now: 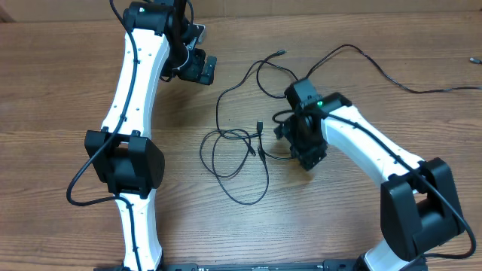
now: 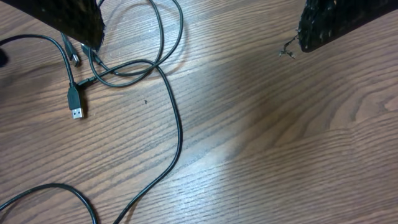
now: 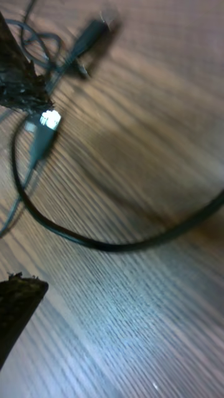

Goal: Untangle cables

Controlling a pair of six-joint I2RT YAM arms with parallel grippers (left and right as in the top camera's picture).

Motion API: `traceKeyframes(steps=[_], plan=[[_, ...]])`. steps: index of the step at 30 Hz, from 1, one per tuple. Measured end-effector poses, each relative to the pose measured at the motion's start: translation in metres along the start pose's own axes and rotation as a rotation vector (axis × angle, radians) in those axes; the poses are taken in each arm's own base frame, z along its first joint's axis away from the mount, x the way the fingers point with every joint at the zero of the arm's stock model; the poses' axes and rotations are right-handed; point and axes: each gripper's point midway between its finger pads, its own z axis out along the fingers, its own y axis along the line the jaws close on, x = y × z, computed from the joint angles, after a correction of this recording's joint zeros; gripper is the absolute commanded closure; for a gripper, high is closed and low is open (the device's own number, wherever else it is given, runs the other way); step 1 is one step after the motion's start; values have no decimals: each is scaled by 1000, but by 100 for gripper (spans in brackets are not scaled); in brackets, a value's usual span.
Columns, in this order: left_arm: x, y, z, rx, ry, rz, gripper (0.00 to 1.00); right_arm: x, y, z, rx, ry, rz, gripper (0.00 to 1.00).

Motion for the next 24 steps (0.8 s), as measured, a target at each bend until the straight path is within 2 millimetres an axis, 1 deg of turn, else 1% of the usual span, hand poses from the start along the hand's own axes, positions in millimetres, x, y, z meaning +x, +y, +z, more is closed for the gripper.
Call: traceKeyframes(steps=[1,4,5,6,7,8,9,13,19,21,23,24], plan=[[0,0,0,0,-1,0,0,1,-3,5,3,5,7,30],[-1,0,0,0,-4,1,0,1,-6,18,-15,8,17,37],[-1,0,0,0,-3,1,0,0,-6,21,-24,5,19,42],[-1,0,0,0,-3,0,0,-1,-6,25,-35,-2,19,58],[-1,0,0,0,-3,1,0,-2,-6,27,-38,-5,17,78],[-1,0,0,0,-3,1,0,-3,-6,30,-45,-10,21,94],[-1,0,0,0,-3,0,0,-4,-6,32,-51,-15,19,96],[-1,0,0,0,-3,1,0,-5,-10,37,-48,-26,23,96],[-1,0,0,0,-3,1,1,-7,-10,34,-47,-37,-21,96],[-1,0,0,0,-3,1,1,-7,-7,25,-54,-45,-50,96],[-1,0,0,1,-3,1,0,-8,7,3,-99,-66,-95,96],[-1,-1,0,5,-3,5,1,-9,17,-13,-138,-82,-121,96]])
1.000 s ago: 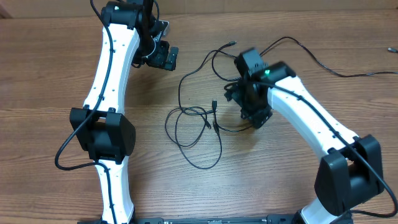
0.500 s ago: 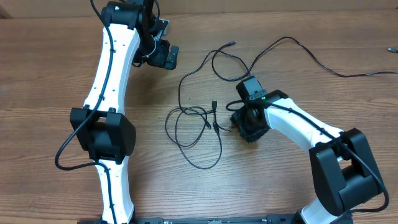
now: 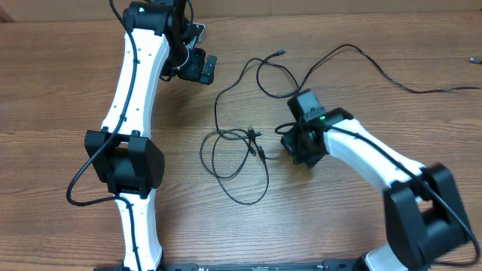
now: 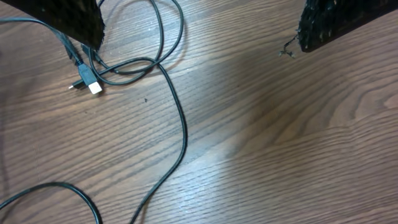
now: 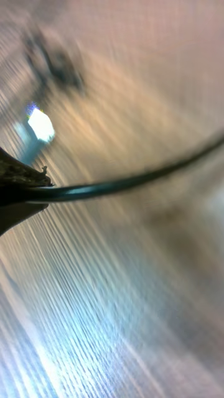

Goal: Untangle cables

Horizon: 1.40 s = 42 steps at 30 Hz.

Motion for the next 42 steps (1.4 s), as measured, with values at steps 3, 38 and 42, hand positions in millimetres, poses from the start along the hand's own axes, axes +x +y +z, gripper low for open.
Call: traceKeyframes(steps=[3,38,42], plan=[[0,-8,0,46,-1,38,4,-9,40,-52,-142,-60,-72,96],[-17,-178,5,272,-232,1013,13,44,55,-400,-882,-341,-369,96],[0,-181,4,336,-181,1014,14,40,47,-404,-872,-383,-354,96]])
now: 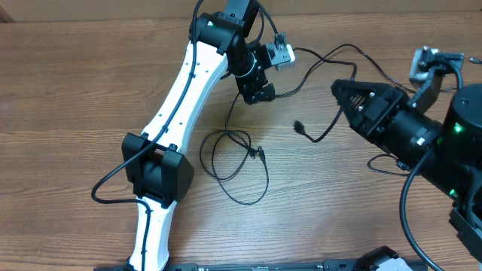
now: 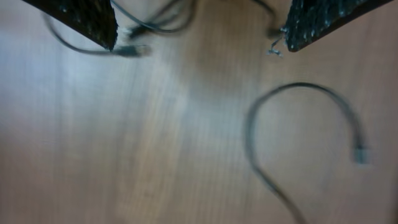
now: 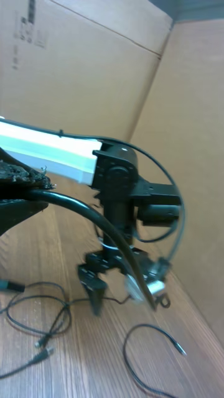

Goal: Untangle cables

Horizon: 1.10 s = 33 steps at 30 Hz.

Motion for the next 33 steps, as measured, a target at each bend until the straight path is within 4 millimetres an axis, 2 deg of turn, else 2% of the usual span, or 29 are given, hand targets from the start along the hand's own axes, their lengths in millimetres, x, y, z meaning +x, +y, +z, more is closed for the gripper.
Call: traceKeyframes(steps=[3,6,7,8,10,15,19,21,25,27,29,33], plan=[[8,-24,-2,108,15,18,14,-3,-3,3,20,-13,-2,96],[16,-47,-5,207,29,47,19,-4,-7,12,43,-8,1,96],[18,-52,-7,232,31,56,17,-4,-9,16,51,-4,2,96],[18,-55,-7,243,30,64,0,-4,-10,19,58,1,3,96],[17,-56,-7,249,18,82,0,-3,-13,25,72,8,5,96],[15,-46,-11,236,-25,95,0,-4,-14,28,80,9,4,96],[15,-30,-20,219,-99,79,0,-5,-18,28,95,1,1,96],[14,-18,-25,195,-139,69,0,-5,-18,27,97,-2,2,96],[10,27,-36,62,-216,12,0,-6,-17,28,90,-2,1,96],[11,42,-37,5,-209,-36,0,-6,-13,28,76,-2,0,96],[11,47,-34,-24,-189,-63,0,-7,-8,28,53,1,-3,96],[0,42,-22,-64,-139,-62,0,-7,-1,28,18,4,-7,96]])
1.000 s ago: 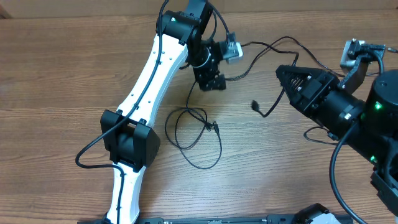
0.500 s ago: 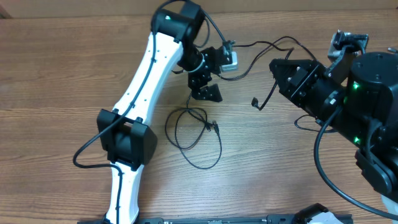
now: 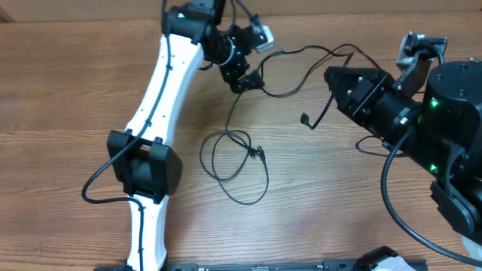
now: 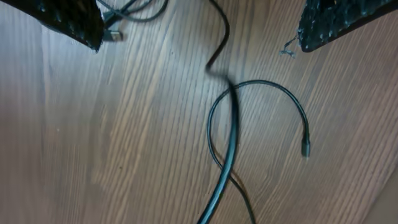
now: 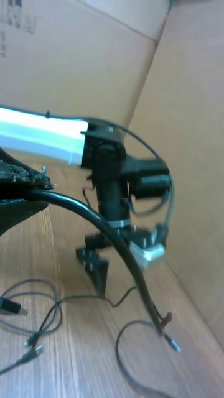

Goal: Untangle cables

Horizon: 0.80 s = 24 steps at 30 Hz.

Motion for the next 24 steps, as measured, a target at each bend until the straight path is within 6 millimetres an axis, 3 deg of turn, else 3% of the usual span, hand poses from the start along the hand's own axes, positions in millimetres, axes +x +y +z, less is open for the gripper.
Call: traceKeyframes(steps=[5,10,19,24], plan=[[-19,1,14,-85,16,5,0,1,13,0,-62,19,-8,96],[-26,20,21,-178,-1,-90,0,5,18,-2,-90,39,-11,96],[21,62,51,-334,121,-362,0,6,27,-22,-134,22,-22,96],[45,79,47,-472,198,-492,0,6,28,-26,-141,16,-23,96]])
